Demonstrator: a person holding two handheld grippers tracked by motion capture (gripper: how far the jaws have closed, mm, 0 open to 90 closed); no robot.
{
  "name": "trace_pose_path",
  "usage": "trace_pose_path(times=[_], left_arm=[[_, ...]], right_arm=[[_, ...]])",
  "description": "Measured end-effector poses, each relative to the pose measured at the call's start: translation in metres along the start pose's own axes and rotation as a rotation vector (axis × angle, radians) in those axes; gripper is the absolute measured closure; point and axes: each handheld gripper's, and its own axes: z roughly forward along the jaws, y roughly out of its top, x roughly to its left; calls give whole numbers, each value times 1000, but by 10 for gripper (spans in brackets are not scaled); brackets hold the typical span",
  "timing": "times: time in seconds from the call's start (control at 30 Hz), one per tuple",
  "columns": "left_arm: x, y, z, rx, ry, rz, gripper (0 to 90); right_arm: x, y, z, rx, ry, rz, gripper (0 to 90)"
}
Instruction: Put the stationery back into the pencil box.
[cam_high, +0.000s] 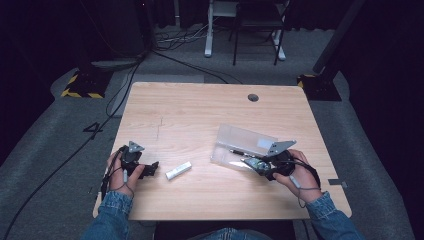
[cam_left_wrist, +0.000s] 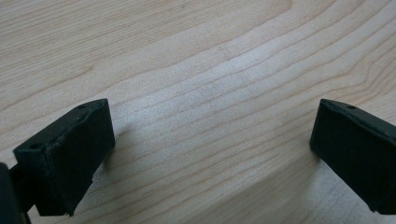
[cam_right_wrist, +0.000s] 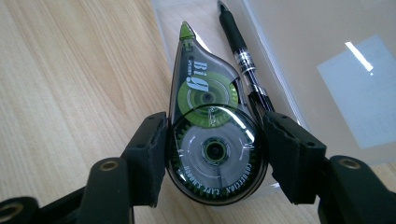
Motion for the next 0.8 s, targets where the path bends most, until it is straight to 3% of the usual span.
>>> trace_pose_path(times=[0.3,0.8], left_arm=[[0,0,0,0,0,0,1],[0,0,0,0,0,-1,1]], right_arm=[[-7,-1,7,25,8,-16,427],[-12,-3,10,32,14,5,426]])
